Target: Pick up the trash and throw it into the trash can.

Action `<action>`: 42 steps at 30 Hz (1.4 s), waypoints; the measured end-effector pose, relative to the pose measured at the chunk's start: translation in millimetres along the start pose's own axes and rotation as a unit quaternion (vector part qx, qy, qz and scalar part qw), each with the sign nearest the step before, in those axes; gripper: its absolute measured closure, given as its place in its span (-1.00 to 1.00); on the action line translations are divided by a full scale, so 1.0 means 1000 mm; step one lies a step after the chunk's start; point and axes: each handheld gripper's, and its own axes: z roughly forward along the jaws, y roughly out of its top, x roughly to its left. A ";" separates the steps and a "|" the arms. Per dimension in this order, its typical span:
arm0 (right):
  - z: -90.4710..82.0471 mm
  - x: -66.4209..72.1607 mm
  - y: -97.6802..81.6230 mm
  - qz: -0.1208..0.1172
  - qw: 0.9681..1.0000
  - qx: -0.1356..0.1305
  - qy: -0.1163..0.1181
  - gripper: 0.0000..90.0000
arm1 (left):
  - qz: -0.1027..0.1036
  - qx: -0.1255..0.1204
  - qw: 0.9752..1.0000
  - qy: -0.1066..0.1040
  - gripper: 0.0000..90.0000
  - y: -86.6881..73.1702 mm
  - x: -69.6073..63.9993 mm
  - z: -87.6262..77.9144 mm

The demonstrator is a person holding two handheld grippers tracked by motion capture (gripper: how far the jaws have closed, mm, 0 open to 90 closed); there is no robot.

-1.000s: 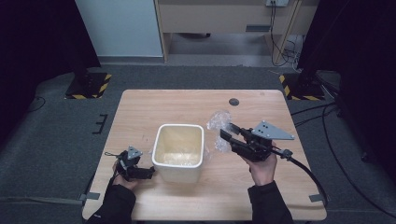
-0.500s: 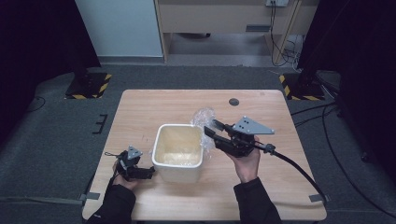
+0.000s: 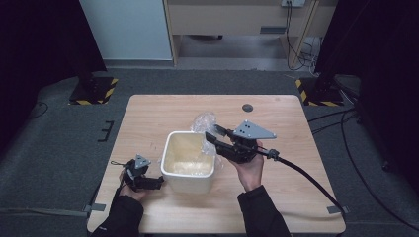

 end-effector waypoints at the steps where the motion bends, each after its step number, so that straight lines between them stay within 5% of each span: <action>1: 0.002 -0.001 -0.001 0.001 1.000 0.001 -0.001 0.33 | 0.000 0.000 1.000 0.000 -1.00 0.000 0.000 0.000; 42: 0.040 0.008 -0.035 0.028 0.999 -0.003 0.021 0.35 | 0.000 0.000 1.000 0.000 -1.00 0.000 0.000 0.000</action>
